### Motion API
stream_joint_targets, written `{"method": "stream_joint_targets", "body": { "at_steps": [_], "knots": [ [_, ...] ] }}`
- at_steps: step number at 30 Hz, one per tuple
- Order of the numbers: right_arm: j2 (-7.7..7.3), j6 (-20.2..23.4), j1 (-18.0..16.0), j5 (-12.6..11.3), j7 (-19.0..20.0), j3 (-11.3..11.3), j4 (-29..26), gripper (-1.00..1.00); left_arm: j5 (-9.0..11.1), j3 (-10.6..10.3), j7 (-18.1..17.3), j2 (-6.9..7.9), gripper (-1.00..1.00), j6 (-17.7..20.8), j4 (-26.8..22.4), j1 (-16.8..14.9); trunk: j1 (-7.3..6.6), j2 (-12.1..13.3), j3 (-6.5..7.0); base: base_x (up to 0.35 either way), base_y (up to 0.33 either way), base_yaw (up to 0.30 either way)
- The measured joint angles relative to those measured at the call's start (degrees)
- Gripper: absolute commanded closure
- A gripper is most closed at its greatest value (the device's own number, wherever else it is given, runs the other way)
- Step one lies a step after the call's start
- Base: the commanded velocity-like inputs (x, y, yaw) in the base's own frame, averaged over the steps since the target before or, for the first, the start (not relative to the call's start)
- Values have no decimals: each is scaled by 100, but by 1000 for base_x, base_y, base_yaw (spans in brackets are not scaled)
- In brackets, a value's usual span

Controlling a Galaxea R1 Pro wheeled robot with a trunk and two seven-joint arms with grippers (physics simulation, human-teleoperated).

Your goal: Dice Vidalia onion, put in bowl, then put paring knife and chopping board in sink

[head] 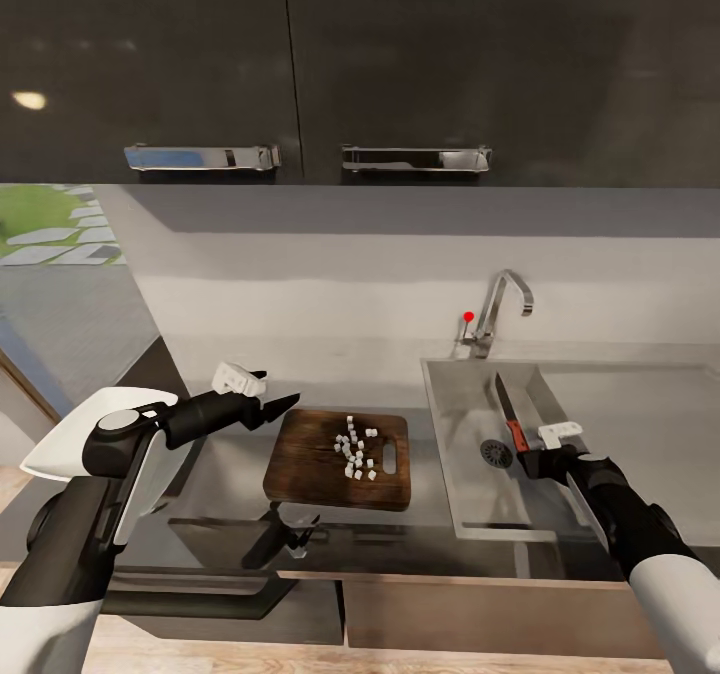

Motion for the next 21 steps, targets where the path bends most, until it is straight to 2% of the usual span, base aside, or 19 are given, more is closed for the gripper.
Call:
{"method": "stream_joint_targets", "body": {
  "at_steps": [7,16,21],
  "knots": [
    [41,29,0,-1,2,5,0,100,-1,-3,-4,0,-100,0,0,0,0,0,-15,0,0,0],
    [181,37,0,-1,-6,17,0,100,-1,4,-2,0,-100,-1,0,0,0,0,-93,0,0,0],
    [193,39,0,0,-6,17,0,100,-1,4,0,0,-100,-1,0,0,0,0,-128,0,0,0]
  ]
}}
